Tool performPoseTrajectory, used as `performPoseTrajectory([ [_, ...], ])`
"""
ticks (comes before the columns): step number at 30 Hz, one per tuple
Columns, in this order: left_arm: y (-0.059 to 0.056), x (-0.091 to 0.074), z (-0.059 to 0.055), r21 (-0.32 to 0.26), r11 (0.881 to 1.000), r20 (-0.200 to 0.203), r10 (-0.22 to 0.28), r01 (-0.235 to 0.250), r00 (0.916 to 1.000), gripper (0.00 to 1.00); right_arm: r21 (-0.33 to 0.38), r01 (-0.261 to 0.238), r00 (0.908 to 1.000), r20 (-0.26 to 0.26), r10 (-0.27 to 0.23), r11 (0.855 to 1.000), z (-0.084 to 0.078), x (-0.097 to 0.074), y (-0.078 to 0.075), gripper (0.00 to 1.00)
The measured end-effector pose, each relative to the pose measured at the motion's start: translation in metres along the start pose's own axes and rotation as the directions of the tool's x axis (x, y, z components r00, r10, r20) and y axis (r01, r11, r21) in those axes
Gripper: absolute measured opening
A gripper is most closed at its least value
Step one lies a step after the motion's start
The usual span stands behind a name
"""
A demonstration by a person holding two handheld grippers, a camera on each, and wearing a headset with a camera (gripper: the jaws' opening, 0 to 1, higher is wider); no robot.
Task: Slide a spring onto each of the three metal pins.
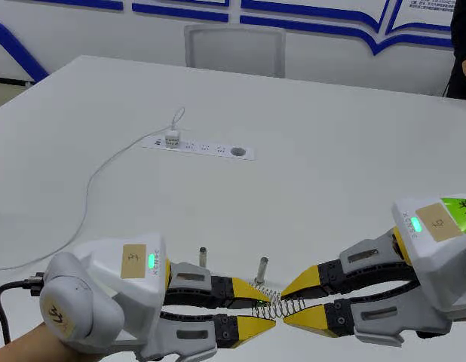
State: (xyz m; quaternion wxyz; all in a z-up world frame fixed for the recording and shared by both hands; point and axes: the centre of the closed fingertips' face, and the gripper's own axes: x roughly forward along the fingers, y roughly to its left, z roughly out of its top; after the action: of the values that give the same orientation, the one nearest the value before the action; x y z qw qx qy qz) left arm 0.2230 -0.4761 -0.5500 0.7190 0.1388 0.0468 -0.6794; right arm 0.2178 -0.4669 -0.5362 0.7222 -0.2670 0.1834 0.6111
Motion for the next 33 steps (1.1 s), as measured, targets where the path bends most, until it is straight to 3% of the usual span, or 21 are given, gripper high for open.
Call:
performPoseTrajectory([
  [4,0.000,0.000,-0.002,-0.004,1.000,-0.005,0.001,-0.001,1.0000,0.09,0.011,-0.001,0.9998,0.020,0.000,1.000,0.005,0.002,0.000,0.11],
  [8,-0.001,0.000,0.001,-0.051,0.999,0.011,-0.001,0.002,0.9999,0.10,0.063,-0.008,0.9974,0.071,0.003,0.998,0.013,0.001,0.001,0.11],
  [14,-0.002,0.001,0.001,-0.059,0.998,0.014,0.001,0.000,0.9999,0.10,0.089,0.000,0.9959,0.090,-0.008,0.996,0.015,0.001,0.000,0.11],
  [20,-0.004,0.003,0.001,-0.071,0.997,0.021,0.001,0.001,0.9998,0.10,0.134,0.003,0.9894,0.143,-0.023,0.991,0.023,0.003,0.000,0.11],
  [33,-0.007,0.004,-0.002,-0.093,0.996,0.022,0.009,-0.007,0.9997,0.09,0.178,-0.002,0.9897,0.141,-0.024,0.984,0.022,0.008,0.000,0.11],
])
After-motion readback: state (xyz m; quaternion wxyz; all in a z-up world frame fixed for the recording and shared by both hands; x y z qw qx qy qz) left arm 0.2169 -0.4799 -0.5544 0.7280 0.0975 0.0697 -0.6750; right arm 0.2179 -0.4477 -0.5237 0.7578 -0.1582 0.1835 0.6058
